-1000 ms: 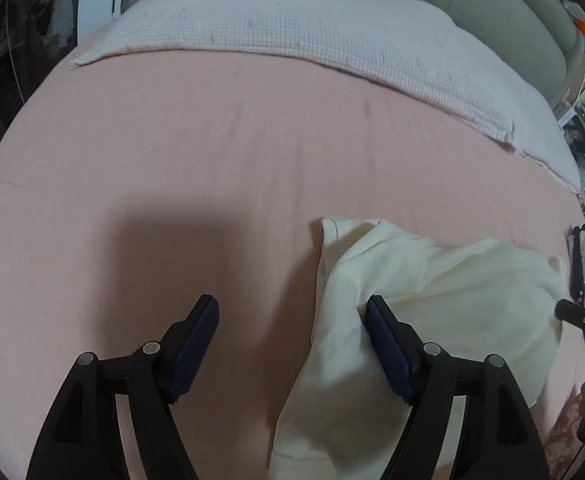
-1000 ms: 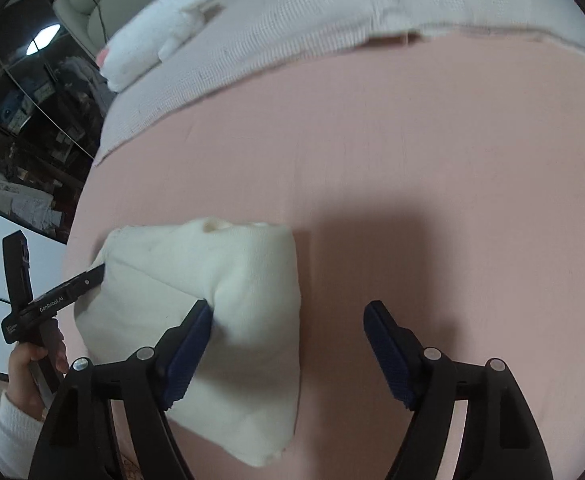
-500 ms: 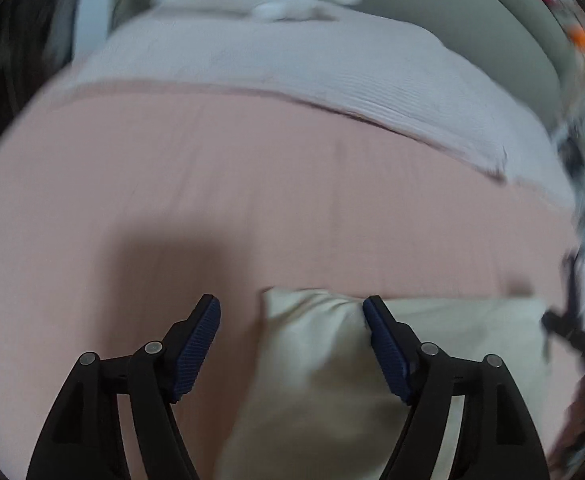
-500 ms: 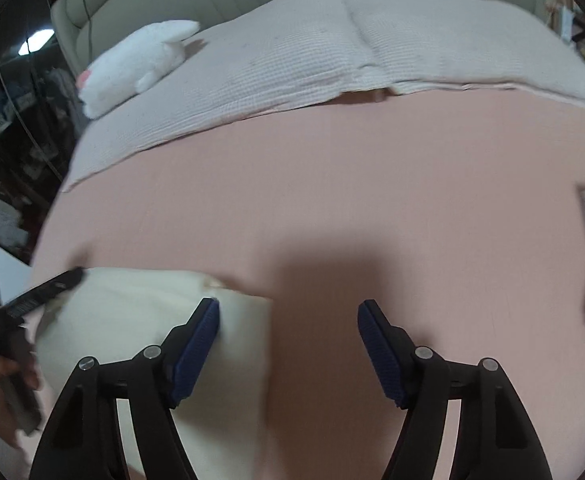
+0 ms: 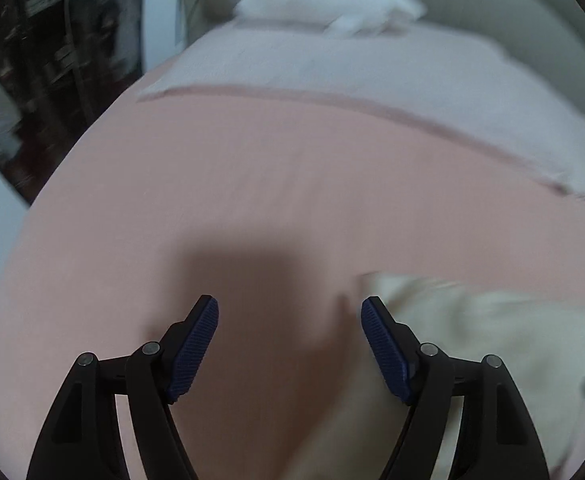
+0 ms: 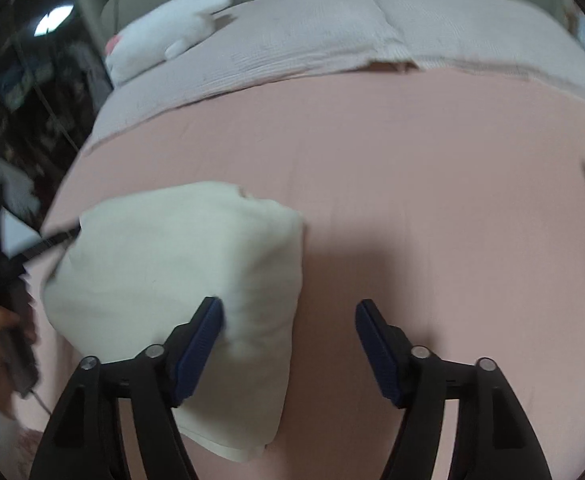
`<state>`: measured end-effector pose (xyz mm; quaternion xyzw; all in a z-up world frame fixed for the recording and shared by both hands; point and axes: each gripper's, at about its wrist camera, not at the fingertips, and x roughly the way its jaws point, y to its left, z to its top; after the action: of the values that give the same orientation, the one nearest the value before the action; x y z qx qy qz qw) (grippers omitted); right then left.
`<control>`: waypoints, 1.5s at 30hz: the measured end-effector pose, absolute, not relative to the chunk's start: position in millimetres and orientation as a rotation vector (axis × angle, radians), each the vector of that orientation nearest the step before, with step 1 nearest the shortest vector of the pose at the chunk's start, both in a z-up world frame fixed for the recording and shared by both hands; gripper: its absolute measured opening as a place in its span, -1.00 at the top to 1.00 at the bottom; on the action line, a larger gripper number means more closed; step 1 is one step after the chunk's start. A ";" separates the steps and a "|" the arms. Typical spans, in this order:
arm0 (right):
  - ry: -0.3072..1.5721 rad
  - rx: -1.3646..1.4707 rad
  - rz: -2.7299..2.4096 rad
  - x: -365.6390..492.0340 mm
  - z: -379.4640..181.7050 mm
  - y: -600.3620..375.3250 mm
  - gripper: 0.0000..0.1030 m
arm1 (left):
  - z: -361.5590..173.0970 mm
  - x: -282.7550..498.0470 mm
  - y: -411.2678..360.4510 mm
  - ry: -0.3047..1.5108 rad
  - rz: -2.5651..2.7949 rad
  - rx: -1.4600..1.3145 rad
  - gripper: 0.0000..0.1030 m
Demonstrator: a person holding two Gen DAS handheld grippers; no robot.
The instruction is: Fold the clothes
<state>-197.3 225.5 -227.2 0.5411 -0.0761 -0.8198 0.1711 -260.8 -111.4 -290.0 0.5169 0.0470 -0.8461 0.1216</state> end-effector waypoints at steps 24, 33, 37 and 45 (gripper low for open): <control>-0.577 1.652 -2.087 -183.8 -235.1 245.5 -0.43 | -268.6 -214.0 -91.0 0.271 -2.757 1.736 -0.51; -0.440 1.534 -2.111 -158.3 -243.6 198.1 -0.31 | -298.6 -204.4 -114.3 0.616 -2.764 1.771 -0.61; -0.508 1.553 -2.109 -156.3 -246.5 196.8 -0.22 | -291.3 -211.1 -107.2 0.661 -2.715 1.883 -0.05; -0.494 1.514 -2.120 -142.3 -219.0 200.5 0.43 | -254.9 -188.4 -89.3 0.540 -2.801 1.754 0.64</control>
<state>-142.3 200.5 -219.0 0.5541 -0.1808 -0.7755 0.2426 -188.4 -89.3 -254.9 0.5211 0.1603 -0.8319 -0.1033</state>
